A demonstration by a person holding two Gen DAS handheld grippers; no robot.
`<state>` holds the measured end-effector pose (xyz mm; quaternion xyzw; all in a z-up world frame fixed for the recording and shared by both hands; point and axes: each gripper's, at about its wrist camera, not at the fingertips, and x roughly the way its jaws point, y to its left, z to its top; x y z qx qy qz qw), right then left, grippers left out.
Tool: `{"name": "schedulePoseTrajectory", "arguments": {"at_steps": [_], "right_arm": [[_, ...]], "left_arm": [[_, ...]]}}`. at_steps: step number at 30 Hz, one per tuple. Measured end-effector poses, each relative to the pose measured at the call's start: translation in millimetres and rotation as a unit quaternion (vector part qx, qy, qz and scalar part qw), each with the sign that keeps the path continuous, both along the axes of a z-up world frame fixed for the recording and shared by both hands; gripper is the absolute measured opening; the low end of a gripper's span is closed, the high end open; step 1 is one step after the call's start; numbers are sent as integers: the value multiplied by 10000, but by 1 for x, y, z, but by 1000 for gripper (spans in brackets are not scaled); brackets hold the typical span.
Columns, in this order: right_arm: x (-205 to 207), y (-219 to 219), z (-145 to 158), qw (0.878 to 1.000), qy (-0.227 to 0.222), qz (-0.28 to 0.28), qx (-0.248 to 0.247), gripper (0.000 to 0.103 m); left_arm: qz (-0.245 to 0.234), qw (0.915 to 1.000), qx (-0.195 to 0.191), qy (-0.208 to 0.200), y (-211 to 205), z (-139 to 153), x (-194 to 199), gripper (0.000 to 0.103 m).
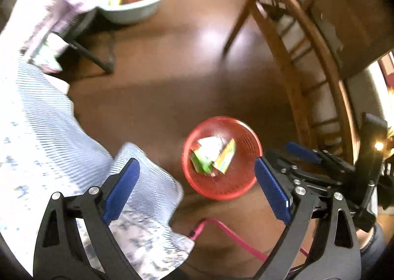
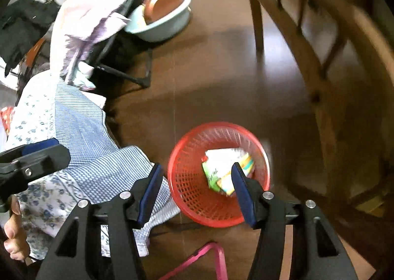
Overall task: Collect trash
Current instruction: 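Swing both open tools back toward the bed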
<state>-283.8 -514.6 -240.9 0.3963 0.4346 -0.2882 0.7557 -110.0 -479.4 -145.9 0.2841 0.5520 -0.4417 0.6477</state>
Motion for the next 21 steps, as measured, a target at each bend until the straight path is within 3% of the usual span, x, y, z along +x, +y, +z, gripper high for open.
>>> {"name": "schedulePoseTrajectory", "arguments": {"at_steps": [4, 11, 16, 18, 21], "right_arm": [[19, 5, 47, 9981, -132, 167, -581, 66], [72, 33, 137, 9853, -628, 688, -1432, 75], [130, 79, 182, 9694, -967, 1348, -1807, 81], [150, 99, 195, 9639, -1092, 1587, -1838, 83], [186, 136, 207, 9531, -1214, 2007, -1911, 86]], "left_arm": [[392, 9976, -500, -282, 27, 43, 14, 91], [1251, 9799, -1291, -868, 104, 128, 56, 91], [2185, 9570, -1464, -1220, 184, 160, 98, 91], [2737, 9409, -1415, -1409, 226, 168, 119, 91], [3421, 9193, -1454, -1292, 284, 172, 145, 91]]}}
